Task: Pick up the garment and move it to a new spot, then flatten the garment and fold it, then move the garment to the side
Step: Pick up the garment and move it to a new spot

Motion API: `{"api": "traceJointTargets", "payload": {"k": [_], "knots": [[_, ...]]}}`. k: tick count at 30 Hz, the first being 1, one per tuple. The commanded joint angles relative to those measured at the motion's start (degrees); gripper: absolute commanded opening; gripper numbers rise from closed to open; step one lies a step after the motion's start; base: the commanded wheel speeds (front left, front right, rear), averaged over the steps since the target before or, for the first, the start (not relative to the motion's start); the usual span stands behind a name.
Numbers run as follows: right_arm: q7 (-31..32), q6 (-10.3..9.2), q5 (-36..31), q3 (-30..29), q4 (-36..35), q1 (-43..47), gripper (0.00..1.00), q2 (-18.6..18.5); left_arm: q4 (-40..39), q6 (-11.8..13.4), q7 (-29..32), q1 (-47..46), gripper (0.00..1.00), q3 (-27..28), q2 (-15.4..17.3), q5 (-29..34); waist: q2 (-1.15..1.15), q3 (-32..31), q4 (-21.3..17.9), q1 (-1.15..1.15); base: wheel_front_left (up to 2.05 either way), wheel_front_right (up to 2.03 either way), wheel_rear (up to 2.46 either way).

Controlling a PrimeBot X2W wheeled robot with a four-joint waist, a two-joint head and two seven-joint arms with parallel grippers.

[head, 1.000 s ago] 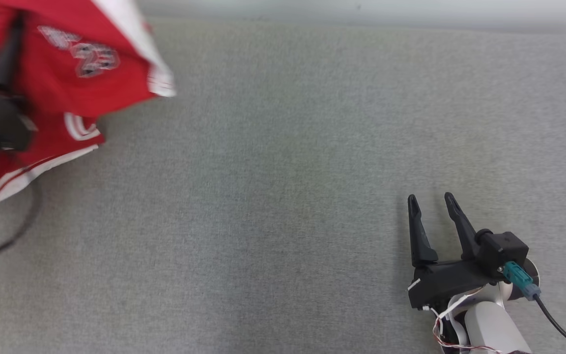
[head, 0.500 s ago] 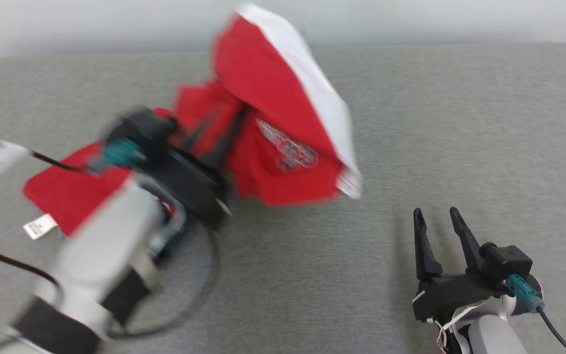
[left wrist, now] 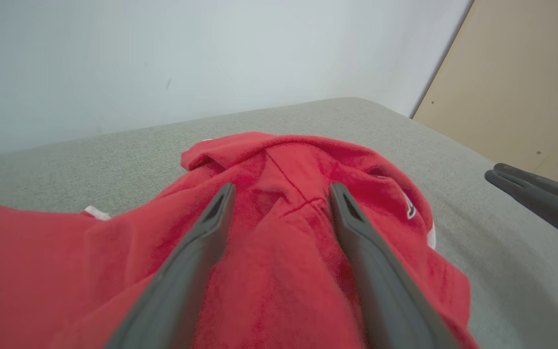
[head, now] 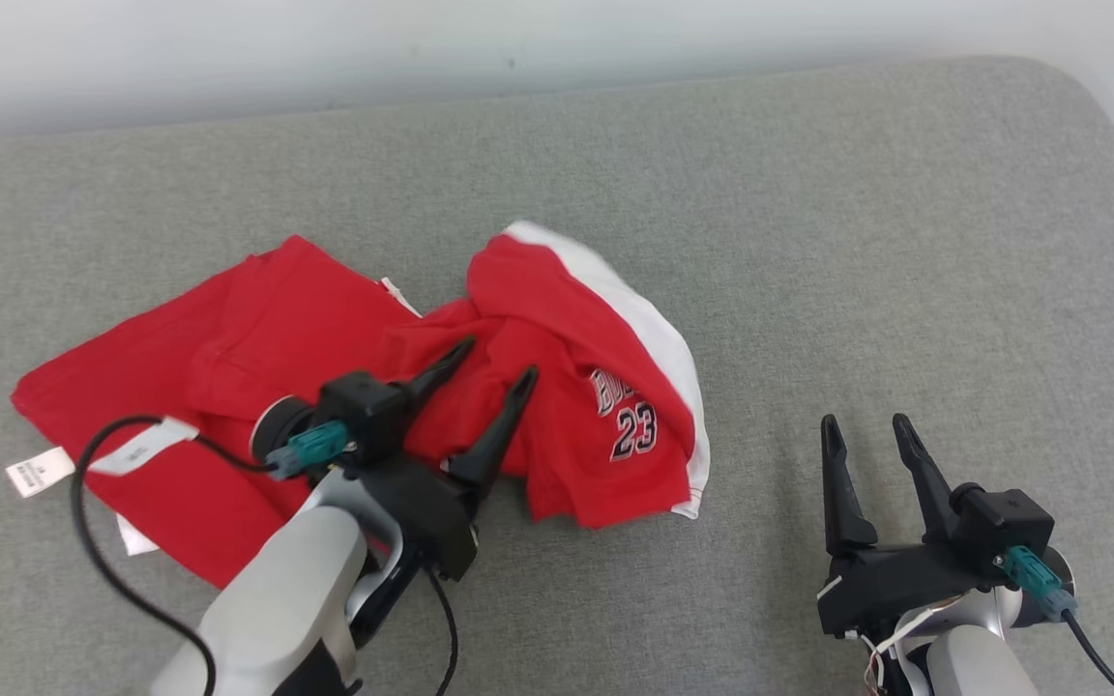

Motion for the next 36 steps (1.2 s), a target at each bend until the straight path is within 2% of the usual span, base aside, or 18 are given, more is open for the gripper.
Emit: {"api": "traceJointTargets", "payload": {"k": [1, 7, 13, 21, 27, 31, 36], "knots": [[-0.03, -0.08, -0.21, -0.08, -0.12, 0.61, 1.0, 0.15, 0.03, 0.16, -0.27, 1.68, 1.0, 0.97, -0.09, 0.86, 0.0, -0.66, 0.66, 0.0, 0.0, 0.0, 0.0], [-0.03, -0.08, 0.25, -0.11, -0.09, 1.55, 1.0, 0.15, -2.35, 0.4, -0.27, 7.35, 1.0, 9.34, -1.03, 6.91, 0.0, -3.24, 2.73, 0.0, 0.0, 0.0, 0.0], [-0.03, -0.08, 0.52, 0.21, 0.1, 2.65, 1.0, 0.14, -7.41, 2.52, -0.26, 14.12, 1.0, 19.43, -1.76, 12.15, 0.0, -5.52, 5.08, 0.0, 0.0, 0.0, 0.0], [-0.03, -0.08, 1.39, 1.8, 0.07, 2.86, 1.0, -0.12, -5.53, 4.61, -0.26, 18.03, 1.0, 28.68, -2.98, 16.28, 0.0, -5.81, 7.29, 0.0, 0.0, 0.0, 0.0], [-0.03, -0.08, 2.08, 2.6, 0.05, 2.32, 1.0, -1.09, -1.46, 6.33, -0.26, 17.62, 1.0, 32.46, -3.45, 19.19, 0.0, -4.54, 7.02, 0.0, 0.0, 0.0, 0.0], [-0.03, -0.08, 2.17, 2.76, 0.2, 1.9, 1.0, -1.47, 2.19, 5.64, -0.26, 16.44, 1.0, 33.48, -3.87, 19.68, 0.0, -3.47, 6.39, 0.0, 0.0, 0.0, 0.0], [-0.03, -0.08, 2.38, 3.3, -0.4, 1.4, 1.0, -1.7, 9.89, 6.3, -0.26, 14.27, 1.0, 34.29, -4.22, 19.35, 0.0, -2.19, 5.24, 0.0, 0.0, 0.0, 0.0]]}}
